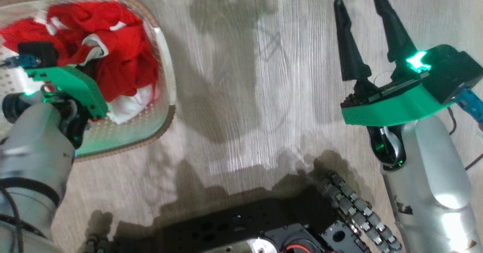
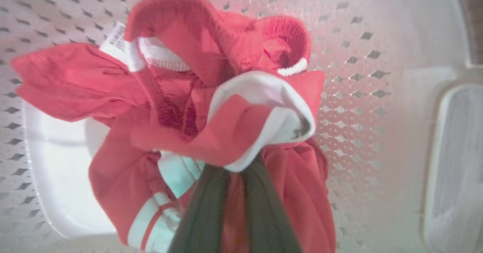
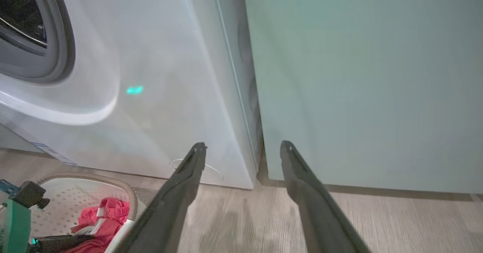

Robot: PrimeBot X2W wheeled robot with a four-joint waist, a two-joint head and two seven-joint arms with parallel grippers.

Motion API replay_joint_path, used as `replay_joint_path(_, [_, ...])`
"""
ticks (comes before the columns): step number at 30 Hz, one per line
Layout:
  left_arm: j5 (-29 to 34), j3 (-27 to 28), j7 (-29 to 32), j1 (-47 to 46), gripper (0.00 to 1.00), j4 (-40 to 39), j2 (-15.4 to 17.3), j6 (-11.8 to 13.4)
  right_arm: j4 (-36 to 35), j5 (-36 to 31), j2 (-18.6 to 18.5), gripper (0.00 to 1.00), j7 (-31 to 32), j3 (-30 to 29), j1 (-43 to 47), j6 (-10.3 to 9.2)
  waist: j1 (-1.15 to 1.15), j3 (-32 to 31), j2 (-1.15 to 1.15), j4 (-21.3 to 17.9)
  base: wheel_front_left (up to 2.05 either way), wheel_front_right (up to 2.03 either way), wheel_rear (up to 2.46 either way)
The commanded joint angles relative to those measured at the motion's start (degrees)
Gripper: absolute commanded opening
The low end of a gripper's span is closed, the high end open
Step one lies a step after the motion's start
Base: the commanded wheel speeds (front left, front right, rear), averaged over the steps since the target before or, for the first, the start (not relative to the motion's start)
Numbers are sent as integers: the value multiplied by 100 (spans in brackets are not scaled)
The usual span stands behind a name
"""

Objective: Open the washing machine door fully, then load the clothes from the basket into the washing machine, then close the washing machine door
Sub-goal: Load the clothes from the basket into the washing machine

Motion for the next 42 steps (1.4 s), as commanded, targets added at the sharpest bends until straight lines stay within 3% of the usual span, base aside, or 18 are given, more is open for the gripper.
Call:
replay_joint_path(1, [41,51,-199,224,0,6,100,-4,-90,-55,28,100,-56,116,263,0,0,-390,0,239,0,0,0])
replay_joint_path(9, [330,67,-472,303,0,-290,48,143,53,-209,28,100,-43,60,389,0,0,-1078,0,572,0,0,0])
replay_joint_path(18, [1222,1045,-479,1082,0,-2401,382,860,107,-290,28,100,117,-182,650,0,0,-1883,0,906,0,0,0])
replay_joint_path(26, [1924,1721,-480,1982,0,-4126,589,1278,185,-337,28,100,234,-359,846,0,0,-2515,0,1041,0,0,0])
replay_joint_path(31, [2173,1970,-480,2528,0,-5126,769,1531,297,-380,28,100,305,-546,943,0,0,-2988,0,1071,0,0,0])
replay_joint_path(42, [2260,2096,-419,3532,0,-6454,1064,2073,498,-347,28,100,378,-702,1215,0,0,-3798,0,1036,0,0,0])
